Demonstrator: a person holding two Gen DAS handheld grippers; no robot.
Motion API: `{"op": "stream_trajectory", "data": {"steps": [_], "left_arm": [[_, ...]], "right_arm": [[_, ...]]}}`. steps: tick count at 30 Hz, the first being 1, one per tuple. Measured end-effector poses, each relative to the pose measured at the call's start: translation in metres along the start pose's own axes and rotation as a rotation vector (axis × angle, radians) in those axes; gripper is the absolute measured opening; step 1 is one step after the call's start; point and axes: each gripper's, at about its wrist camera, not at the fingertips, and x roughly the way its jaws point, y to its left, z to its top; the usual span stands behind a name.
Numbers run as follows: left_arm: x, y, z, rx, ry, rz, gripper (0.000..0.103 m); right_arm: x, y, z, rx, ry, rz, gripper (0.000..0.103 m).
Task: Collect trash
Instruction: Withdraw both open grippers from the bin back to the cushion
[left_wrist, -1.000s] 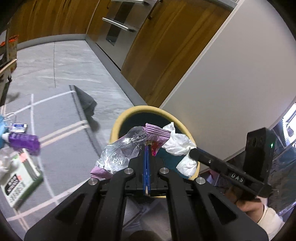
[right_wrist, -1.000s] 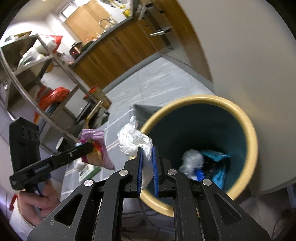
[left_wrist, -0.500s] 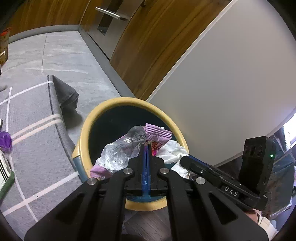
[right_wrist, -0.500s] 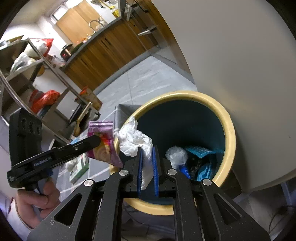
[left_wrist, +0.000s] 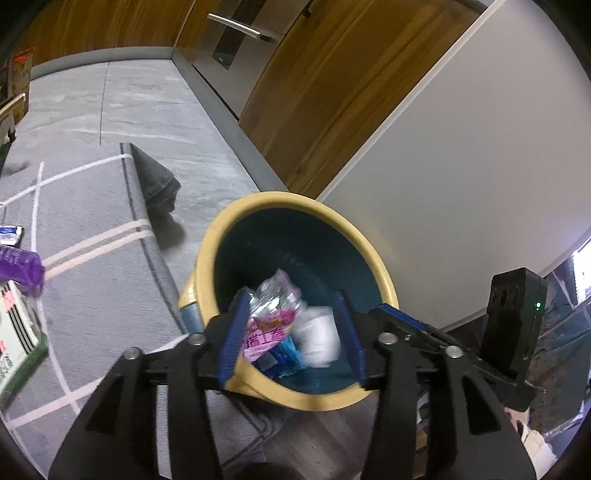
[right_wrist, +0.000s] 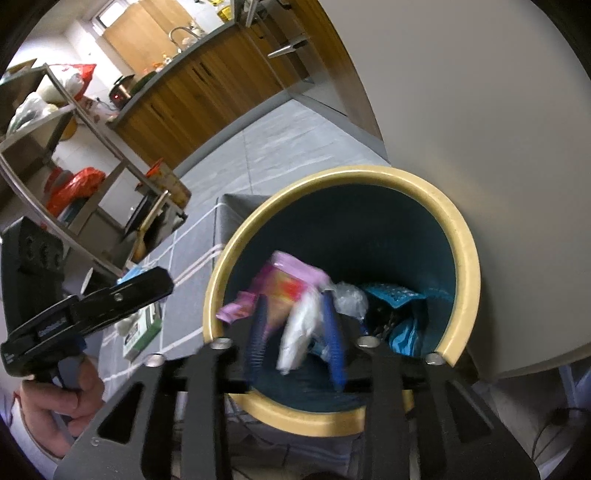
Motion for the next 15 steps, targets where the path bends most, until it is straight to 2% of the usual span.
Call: {"op": "stream_trajectory", "data": {"steps": [3, 7, 10, 15], "left_arm": [[-0.009, 0.006, 0.001, -0.002, -0.014, 0.004, 0.055], [-0.025, 0.014, 0.001, 0.021, -0.045, 0.033, 0.065], [-0.037, 0.021, 0.001, 0.033, -0.067, 0.060, 0.071], [-0.058, 0.034, -0.001, 0.039, -0.097, 0.105, 0.074]], "right_arm": [[-0.001, -0.001, 0.000, 0.014, -0.009, -0.007, 0.059], [-0.004, 0.002, 0.001, 0.012, -0.028, -0.021, 0.079], [-0.005, 0.007, 0.001, 0.003, -0.039, -0.033, 0.087], [-0.002, 0.022, 0.002, -0.031, -0.046, -0.043, 0.091]]}}
